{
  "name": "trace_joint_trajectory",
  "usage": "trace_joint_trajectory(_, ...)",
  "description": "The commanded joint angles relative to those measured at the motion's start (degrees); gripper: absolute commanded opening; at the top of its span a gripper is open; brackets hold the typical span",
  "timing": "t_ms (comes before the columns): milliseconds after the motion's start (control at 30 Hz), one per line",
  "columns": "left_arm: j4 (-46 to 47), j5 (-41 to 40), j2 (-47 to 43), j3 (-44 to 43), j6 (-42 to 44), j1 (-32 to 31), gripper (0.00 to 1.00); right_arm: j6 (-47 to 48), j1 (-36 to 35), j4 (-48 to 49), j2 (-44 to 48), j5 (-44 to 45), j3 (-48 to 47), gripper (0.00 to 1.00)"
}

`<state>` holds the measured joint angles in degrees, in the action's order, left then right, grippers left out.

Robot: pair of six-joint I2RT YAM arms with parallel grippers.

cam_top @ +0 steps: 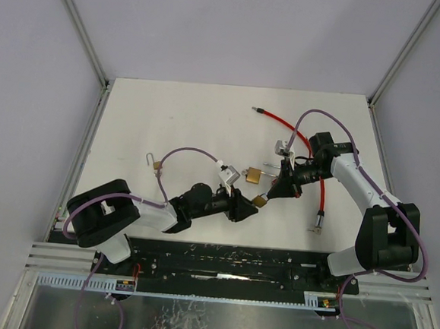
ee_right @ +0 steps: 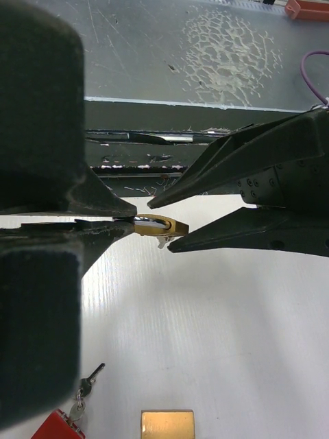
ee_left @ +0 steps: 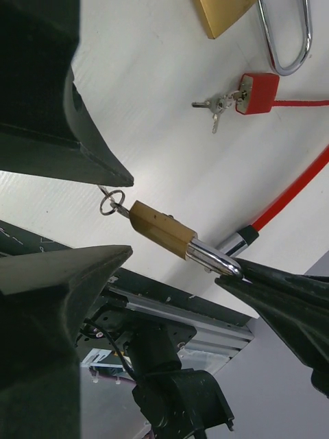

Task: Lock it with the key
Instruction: Lock the lock.

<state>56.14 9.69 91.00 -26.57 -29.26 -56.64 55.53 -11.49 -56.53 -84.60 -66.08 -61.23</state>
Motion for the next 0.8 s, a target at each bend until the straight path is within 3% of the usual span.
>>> trace_joint_trajectory(0, 4.6, 0.9, 0.7, -1.6, 1.0, -0.4, 0.37, 1.2, 0.2, -1.8, 0.0, -3.3, -2.4, 0.0)
trace_joint_trajectory(333, 3.2, 1.3, 0.4, -1.3, 2.3, -0.4, 0.34, 1.4, 0.2, -2.3, 0.0, -3.6, -2.6, 0.0)
trace_joint_trajectory(600, 1.0, 2.9, 0.3, -1.1, 2.2, 0.7, 0.39, 1.4, 0.2, -2.7, 0.1, -3.8, -2.7, 0.0)
trace_joint_trajectory(767, 1.2, 4.8, 0.2, -1.5, 1.1, 1.7, 0.36, 1.4, 0.2, -2.8, 0.0, -3.8, -2.7, 0.0)
